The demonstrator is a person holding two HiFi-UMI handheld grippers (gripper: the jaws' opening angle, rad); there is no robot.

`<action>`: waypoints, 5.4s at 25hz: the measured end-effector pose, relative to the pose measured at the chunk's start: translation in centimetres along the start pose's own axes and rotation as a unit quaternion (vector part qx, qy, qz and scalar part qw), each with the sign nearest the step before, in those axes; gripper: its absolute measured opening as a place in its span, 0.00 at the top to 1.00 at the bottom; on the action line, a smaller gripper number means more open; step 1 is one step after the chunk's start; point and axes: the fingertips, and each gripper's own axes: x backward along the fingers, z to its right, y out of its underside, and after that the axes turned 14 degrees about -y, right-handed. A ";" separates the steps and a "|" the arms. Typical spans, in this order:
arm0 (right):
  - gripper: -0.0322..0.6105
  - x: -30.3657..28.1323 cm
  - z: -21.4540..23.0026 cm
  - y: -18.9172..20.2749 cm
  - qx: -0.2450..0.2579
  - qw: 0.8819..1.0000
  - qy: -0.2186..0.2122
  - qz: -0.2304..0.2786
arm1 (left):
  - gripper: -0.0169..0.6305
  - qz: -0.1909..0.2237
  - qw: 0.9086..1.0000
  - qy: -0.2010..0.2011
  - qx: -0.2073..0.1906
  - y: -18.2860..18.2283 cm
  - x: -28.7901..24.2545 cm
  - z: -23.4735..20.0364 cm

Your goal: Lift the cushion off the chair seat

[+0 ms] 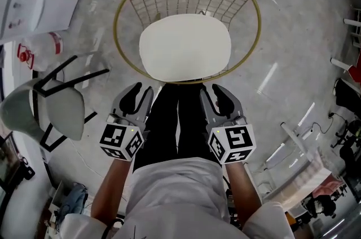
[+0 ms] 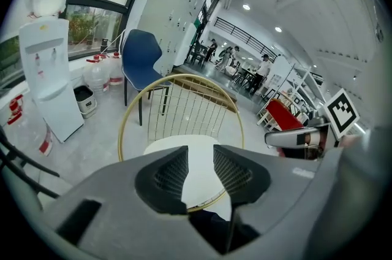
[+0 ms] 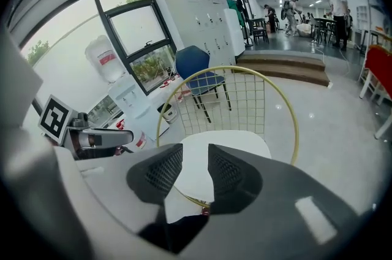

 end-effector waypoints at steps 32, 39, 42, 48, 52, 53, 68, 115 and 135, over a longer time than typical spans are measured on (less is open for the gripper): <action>0.58 -8.9 14.5 5.6 -0.024 0.997 0.054 -0.053 | 0.56 -0.092 0.993 -0.065 0.033 8.7 -15.5 -6.8; 0.51 -10.4 16.8 6.8 -0.025 0.995 0.062 -0.074 | 0.46 -0.102 0.988 -0.098 0.057 9.8 -18.0 -8.6; 0.47 -11.1 18.0 7.4 -0.029 0.994 0.069 -0.083 | 0.43 -0.110 0.986 -0.110 0.068 10.4 -19.0 -9.0; 0.37 -12.3 20.9 8.8 -0.047 0.989 0.089 -0.106 | 0.37 -0.130 0.979 -0.134 0.083 11.3 -20.7 -9.8; 0.33 -12.6 22.9 9.1 -0.060 0.986 0.105 -0.116 | 0.34 -0.145 0.975 -0.147 0.088 11.7 -21.6 -10.0; 0.32 -12.6 23.3 9.2 -0.061 0.985 0.109 -0.119 | 0.34 -0.148 0.973 -0.151 0.089 11.8 -21.8 -10.0; 0.25 -13.8 27.3 11.7 -0.107 0.971 0.142 -0.161 | 0.25 -0.196 0.951 -0.215 0.103 13.5 -24.1 -11.2; 0.71 -9.6 21.7 9.5 -0.070 0.976 0.123 -0.167 | 0.70 -0.174 0.963 -0.196 0.066 10.8 -17.0 -10.3; 0.79 -3.7 16.6 4.1 -0.057 0.982 0.089 -0.154 | 0.75 -0.143 0.973 -0.173 0.063 4.5 -10.0 -7.4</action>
